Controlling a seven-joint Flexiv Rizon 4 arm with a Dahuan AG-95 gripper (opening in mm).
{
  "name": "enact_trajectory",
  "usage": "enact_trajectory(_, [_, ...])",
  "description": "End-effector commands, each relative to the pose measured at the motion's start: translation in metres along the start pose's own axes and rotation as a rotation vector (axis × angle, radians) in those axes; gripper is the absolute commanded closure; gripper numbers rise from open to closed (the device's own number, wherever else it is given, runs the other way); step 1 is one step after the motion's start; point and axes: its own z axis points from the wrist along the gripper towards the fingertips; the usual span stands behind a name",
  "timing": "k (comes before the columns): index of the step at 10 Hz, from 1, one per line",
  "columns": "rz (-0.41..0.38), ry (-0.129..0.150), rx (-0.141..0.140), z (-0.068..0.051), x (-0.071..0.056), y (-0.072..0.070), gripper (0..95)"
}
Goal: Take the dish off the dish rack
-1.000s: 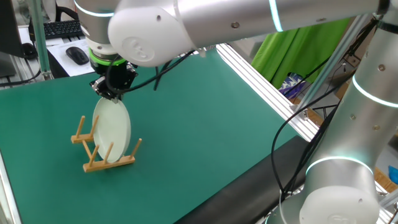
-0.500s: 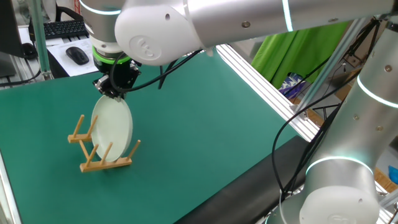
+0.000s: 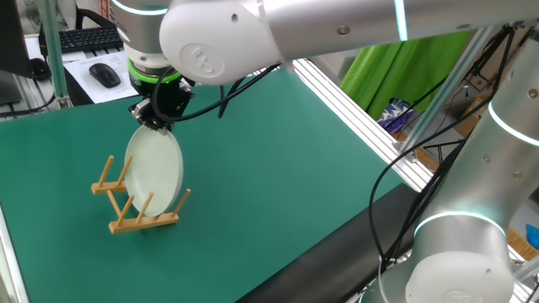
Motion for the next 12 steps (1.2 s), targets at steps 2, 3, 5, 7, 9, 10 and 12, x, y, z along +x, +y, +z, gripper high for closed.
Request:
enact_trajectory(2, [-0.002,0.001,0.000,-0.006,0.003,-0.003,95.0])
enact_trajectory(3, [-0.003,0.001,-0.001,-0.008,0.004,-0.005,95.0])
enact_trajectory(5, [-0.008,0.000,-0.002,-0.015,0.008,-0.009,95.0])
enact_trajectory(7, [-0.014,-0.001,-0.001,-0.021,0.012,-0.013,95.0])
enact_trajectory(9, [-0.012,-0.004,-0.001,-0.024,0.015,-0.015,95.0])
enact_trajectory(10, [-0.013,-0.003,-0.002,-0.024,0.015,-0.016,95.0])
enact_trajectory(12, [-0.013,-0.004,-0.002,-0.025,0.015,-0.016,95.0])
